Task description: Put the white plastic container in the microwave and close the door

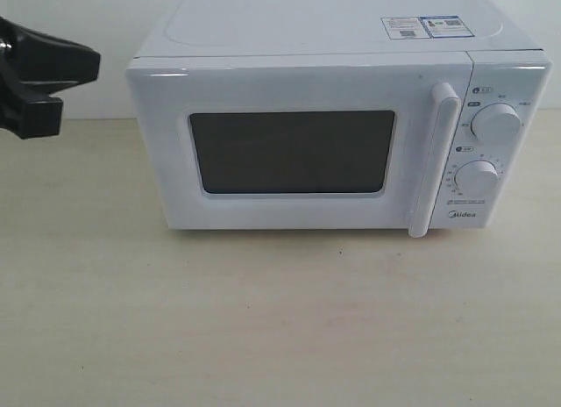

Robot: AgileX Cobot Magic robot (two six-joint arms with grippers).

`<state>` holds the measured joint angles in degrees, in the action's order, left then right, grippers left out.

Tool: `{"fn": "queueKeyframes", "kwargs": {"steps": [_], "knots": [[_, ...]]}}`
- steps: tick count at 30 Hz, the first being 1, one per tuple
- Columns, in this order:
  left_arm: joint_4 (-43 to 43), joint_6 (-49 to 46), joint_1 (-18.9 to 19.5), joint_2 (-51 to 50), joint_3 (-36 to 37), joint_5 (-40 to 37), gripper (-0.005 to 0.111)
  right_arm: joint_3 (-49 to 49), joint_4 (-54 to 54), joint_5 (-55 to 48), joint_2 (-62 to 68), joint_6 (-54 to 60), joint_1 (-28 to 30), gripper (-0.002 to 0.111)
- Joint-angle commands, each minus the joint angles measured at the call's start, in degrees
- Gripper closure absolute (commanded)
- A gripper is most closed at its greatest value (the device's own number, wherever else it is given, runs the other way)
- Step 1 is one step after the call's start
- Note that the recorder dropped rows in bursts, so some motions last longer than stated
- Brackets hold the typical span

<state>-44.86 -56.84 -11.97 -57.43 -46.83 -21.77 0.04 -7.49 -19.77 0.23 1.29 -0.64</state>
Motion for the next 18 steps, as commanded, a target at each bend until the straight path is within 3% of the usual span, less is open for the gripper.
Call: {"fn": "queueKeyframes", "kwargs": {"steps": [1, 7, 14, 18], "knots": [[1.4, 0.4, 0.6, 5.3, 0.3, 3.5, 0.103, 0.0, 0.1, 0.2, -0.2, 0.1, 0.0, 0.109], [-0.1, 1.1, 3.4, 14.9, 3.0, 7.4, 0.103, 0.0, 0.1, 0.2, -0.2, 0.1, 0.0, 0.109], [-1.7, 8.3, 9.0, 34.4, 18.0, 8.3, 0.103, 0.0, 0.1, -0.2, -0.2, 0.1, 0.0, 0.109], [-2.0, 11.6, 10.1, 43.3, 25.2, 8.7, 0.103, 0.0, 0.1, -0.2, -0.2, 0.1, 0.0, 0.109]]}}
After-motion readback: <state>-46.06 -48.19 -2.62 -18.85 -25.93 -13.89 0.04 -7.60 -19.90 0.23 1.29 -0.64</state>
